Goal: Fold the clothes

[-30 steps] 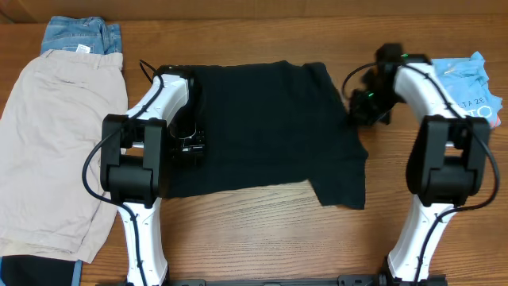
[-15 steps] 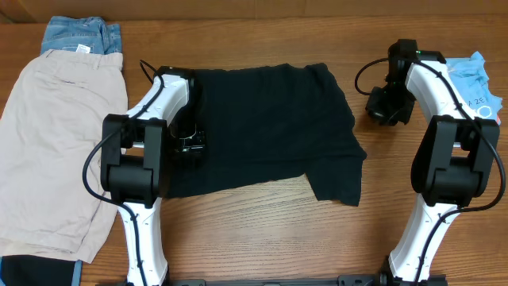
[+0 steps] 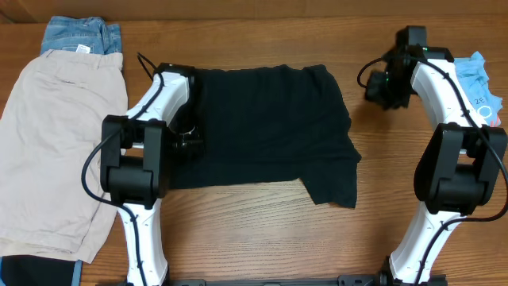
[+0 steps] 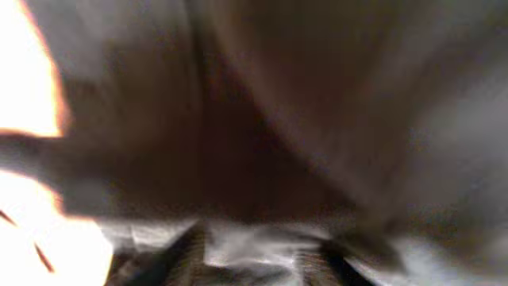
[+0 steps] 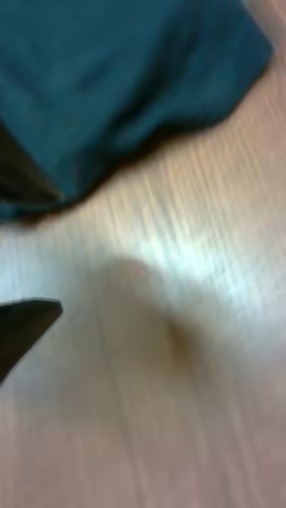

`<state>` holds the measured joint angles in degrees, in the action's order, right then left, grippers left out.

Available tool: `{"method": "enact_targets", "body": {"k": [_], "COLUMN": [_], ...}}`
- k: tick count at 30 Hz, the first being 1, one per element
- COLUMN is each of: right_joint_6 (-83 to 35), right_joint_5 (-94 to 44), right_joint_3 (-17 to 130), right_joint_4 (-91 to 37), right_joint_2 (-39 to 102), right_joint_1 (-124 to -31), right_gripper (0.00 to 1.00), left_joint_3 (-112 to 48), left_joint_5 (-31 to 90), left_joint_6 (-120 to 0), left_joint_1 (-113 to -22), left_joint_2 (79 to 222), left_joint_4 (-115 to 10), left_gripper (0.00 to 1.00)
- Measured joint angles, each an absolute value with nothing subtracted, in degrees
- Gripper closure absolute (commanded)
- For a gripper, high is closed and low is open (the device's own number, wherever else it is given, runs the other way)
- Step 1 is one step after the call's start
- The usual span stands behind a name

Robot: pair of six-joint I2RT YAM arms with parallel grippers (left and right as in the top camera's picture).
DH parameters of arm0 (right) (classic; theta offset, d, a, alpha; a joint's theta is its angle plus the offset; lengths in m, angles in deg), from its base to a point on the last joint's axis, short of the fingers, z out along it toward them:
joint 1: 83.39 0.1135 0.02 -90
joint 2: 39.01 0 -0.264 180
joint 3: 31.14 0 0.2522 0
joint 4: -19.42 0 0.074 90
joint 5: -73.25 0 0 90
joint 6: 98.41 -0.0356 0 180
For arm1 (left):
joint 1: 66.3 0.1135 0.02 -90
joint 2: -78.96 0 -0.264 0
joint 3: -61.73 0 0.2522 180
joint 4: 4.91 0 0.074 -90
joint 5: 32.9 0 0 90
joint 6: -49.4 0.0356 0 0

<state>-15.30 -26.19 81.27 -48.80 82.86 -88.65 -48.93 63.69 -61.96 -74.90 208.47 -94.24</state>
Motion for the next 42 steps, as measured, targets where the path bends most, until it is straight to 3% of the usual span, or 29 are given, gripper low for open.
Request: {"method": "enact_targets", "body": {"k": [1, 4, 10, 13, 20, 29, 36, 39, 41, 42], "right_joint_6": [-14.65, -13.91, -12.88, -12.13, -10.69, -10.21, -9.58, -8.99, -8.66, -8.51], "right_joint_5": [-27.37, -31.08, -34.58, -34.97, -35.69, -36.46, -37.2, -37.42, -37.49, -37.55], "right_joint_3": [81.27, 81.3, 81.3, 81.3, 81.3, 81.3, 81.3, 81.3, 81.3, 81.3], "right_joint_4": [-47.23, -41.94, -35.21, -33.96, -30.09, -25.37, -24.8, -24.82, -24.89, -24.91], "right_joint_2": [82.86, 82.86, 82.86, 82.86, 82.86, 83.56, 88.8, 91.12, 92.36, 92.76], "right_joint_1": [-88.65, -88.58, -87.88, -86.83, -83.36, -82.92, -81.59, -80.15, -79.21, -78.77], "right_gripper": [0.53, 0.53, 0.53, 0.48, 0.48, 0.47, 0.47, 0.52, 0.64, 0.8], "left_joint_3": [-49.48, -51.18, -52.8, -52.8, -52.8, -52.91, -52.91, -52.91, -52.91, -52.91], "left_joint_5": [64.04, 64.69, 63.1, 61.24, 60.15, 58.07, 56.61, 56.32, 56.19, 56.19], "left_joint_6": [-62.25, -62.9, -63.14, -63.19, -63.19, -63.19, -63.19, -63.19, -63.19, -63.19], "left_joint_1": [-74.9, -74.83, -74.81, -74.81, -74.81, -73.74, -73.15, -73.17, -73.17, -73.17], "left_joint_2": [208.12, 207.18, 205.85, 205.85, 205.85, 205.85, 205.94, 206.55, 207.51, 208.23], "left_joint_4": [-92.58, -89.06, -80.93, -79.77, -78.55, -59.86, -58.13, -58.04, -58.04, -58.04], "left_gripper": [0.31, 0.24, 0.27, 0.29, 0.29, 0.31, 0.31, 0.3, 0.3, 0.3]}}
